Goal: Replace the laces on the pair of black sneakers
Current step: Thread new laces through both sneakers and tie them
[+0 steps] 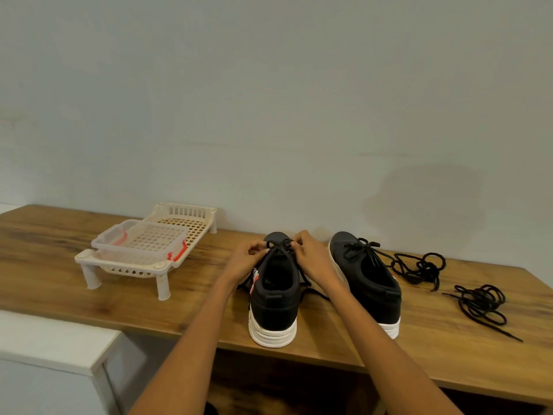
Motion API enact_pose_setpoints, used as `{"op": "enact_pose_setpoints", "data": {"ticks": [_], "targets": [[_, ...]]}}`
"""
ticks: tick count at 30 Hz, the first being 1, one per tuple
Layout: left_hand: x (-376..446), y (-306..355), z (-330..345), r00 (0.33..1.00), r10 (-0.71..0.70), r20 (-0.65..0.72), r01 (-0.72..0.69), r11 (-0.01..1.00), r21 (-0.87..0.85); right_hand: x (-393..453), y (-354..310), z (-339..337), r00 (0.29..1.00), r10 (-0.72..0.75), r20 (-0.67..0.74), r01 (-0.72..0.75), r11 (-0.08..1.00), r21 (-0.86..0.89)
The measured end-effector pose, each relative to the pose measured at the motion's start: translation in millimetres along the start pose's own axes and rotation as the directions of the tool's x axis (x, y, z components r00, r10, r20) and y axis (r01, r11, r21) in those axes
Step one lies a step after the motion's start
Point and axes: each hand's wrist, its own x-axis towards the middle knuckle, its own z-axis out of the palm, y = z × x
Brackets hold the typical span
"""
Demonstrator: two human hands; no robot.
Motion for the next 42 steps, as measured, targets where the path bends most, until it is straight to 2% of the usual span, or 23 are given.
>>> {"op": "enact_pose_setpoints", "data": {"ticks": [4,6,10,14,19,23,26,33,39,42], "targets": [[-0.8,1.8,2.7,0.993,0.015,-0.114,-0.020,0.999,-0.040,-1.9,0.4,-0.1,0.999,0.017,0.028,-0.020,0.996,0.089],[-1.6,0.8,0.6,0.996,0.011,-0.085,-0.017,0.997,-0.073,-2.2,1.7,-1.9,0.998,0.023,0.062,-0.032,0.990,0.141],[-4.2,-0.9,0.3,1.000,-0.030,0.004,0.030,0.977,-0.210,-2.4,0.9,-3.6,0.996,-0.003,0.089,-0.009,0.991,0.133],[-4.8,-5.9,-2.2,0.998,-0.061,0.026,0.066,0.920,-0.386,-2.8,-1.8,-0.7,0.999,-0.004,0.048,-0.002,0.993,0.114],[-5.6,-5.1,-5.7,0.995,-0.092,0.024,0.092,0.877,-0.471,-2.4,-2.9,3.0,0.999,0.046,0.004,-0.046,0.995,0.087],[-5.9,-8.1,-13.2,0.995,-0.085,0.058,0.100,0.933,-0.345,-4.3,-3.8,3.0,0.999,0.047,0.007,-0.048,0.990,0.133],[-9.3,0.2,-9.1,0.997,-0.040,0.063,0.054,0.970,-0.238,-7.3,-2.4,-1.5,0.999,0.045,0.006,-0.045,0.977,0.209],[-11.4,5.7,-5.3,0.999,0.014,0.046,-0.009,0.995,-0.100,-6.6,4.8,-7.8,0.993,-0.008,0.121,-0.033,0.940,0.339],[-12.9,9.2,-6.7,0.998,0.014,0.055,-0.011,0.998,-0.058,-7.2,1.8,-7.5,0.994,-0.016,0.108,-0.015,0.960,0.279],[-10.6,7.0,-8.8,0.998,0.009,0.066,-0.007,1.000,-0.029,-6.5,-2.7,-6.6,0.995,-0.014,0.101,-0.003,0.986,0.167]]}}
